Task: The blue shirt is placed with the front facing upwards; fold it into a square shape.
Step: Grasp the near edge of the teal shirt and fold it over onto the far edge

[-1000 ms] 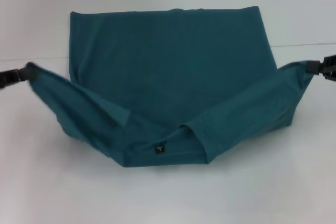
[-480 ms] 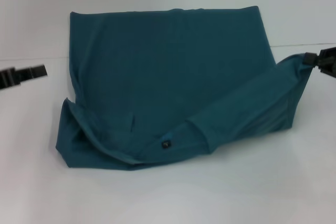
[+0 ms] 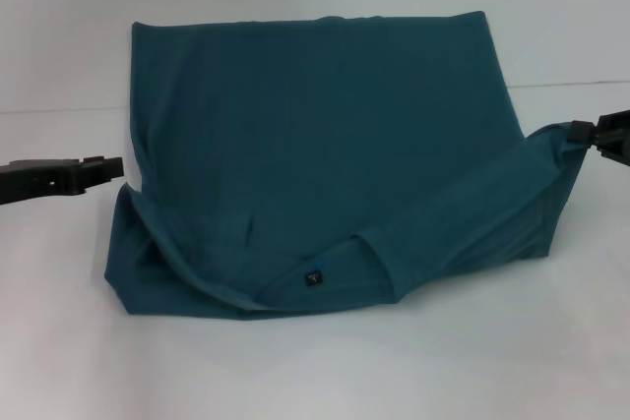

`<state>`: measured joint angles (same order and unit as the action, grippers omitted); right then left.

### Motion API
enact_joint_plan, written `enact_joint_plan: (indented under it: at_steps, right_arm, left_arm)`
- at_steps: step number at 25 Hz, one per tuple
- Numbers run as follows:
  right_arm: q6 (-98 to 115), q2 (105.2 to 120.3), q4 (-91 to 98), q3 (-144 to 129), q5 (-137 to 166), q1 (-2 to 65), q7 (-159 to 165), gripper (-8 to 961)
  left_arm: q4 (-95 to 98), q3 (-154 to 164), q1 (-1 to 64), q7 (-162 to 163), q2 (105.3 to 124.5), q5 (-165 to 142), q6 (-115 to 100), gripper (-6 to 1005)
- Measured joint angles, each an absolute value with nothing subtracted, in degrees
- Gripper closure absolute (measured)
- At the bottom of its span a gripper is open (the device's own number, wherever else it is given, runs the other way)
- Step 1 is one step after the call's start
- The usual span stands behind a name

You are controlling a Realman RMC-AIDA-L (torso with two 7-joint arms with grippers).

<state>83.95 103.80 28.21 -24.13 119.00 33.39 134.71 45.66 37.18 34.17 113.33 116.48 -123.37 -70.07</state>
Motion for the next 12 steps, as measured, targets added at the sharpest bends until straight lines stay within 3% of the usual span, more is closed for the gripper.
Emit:
enact_joint_plan:
  at_steps: [3,9,12]
  right_arm:
    - [83.8,103.86,28.2,-24.2,119.0,33.7,134.7,944]
    - [83.6,103.88,28.2,-24.3,119.0,34.2,135.0,944]
    - [83.3,103.89,28.4,-24.3,119.0,34.3,135.1,944]
  left_arm:
    - [45.4,41.0,35.7,118.1,116.89,-126.7,-64.9,882]
    - [43.4,42.0,40.3,127.3,116.68,-135.3,-62.5,678]
    - [43.3,42.6,42.4,132.5,116.88,-141.6,-61.6,441]
